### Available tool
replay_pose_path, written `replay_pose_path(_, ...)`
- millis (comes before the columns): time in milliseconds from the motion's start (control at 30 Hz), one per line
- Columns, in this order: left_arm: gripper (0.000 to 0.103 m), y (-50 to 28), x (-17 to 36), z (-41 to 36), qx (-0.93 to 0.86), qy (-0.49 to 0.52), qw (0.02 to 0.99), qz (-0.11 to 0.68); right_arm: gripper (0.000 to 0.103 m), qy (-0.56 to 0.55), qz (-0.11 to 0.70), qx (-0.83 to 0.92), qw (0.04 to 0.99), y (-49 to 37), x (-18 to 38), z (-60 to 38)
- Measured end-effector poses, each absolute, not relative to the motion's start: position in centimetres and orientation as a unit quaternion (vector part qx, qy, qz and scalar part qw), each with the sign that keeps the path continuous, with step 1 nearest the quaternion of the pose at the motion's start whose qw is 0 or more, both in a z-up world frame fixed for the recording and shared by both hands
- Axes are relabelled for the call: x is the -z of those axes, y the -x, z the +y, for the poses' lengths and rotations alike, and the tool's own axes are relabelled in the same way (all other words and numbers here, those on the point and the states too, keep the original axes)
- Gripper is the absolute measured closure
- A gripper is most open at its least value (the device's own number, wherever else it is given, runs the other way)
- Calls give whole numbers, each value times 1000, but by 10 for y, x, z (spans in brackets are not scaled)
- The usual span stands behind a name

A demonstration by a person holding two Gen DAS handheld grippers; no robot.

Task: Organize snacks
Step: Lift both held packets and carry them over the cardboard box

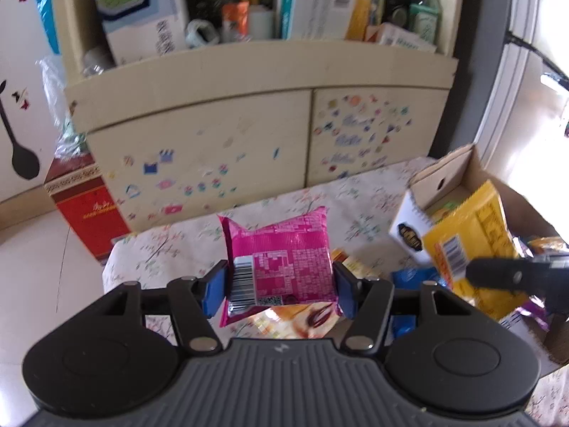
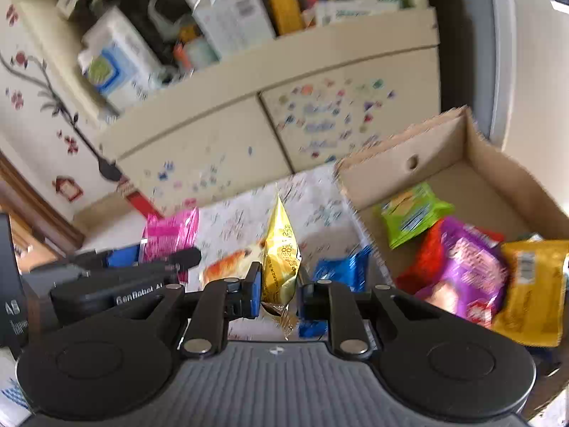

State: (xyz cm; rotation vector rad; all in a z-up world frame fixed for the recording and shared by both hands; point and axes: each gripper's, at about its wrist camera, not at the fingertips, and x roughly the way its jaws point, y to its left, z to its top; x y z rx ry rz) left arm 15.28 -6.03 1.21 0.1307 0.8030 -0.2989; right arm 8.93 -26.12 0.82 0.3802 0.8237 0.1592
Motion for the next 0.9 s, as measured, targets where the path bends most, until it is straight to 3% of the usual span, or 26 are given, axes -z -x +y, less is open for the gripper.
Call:
replay_pose_path(600, 43, -145, -37, -138, 233, -23, 908, 347, 80, -282, 298, 18, 912, -62, -49, -367)
replay_pose_path(900, 43, -144, -28, -184, 272, -43, 897, 346, 80, -298, 298, 68, 904, -58, -44, -385)
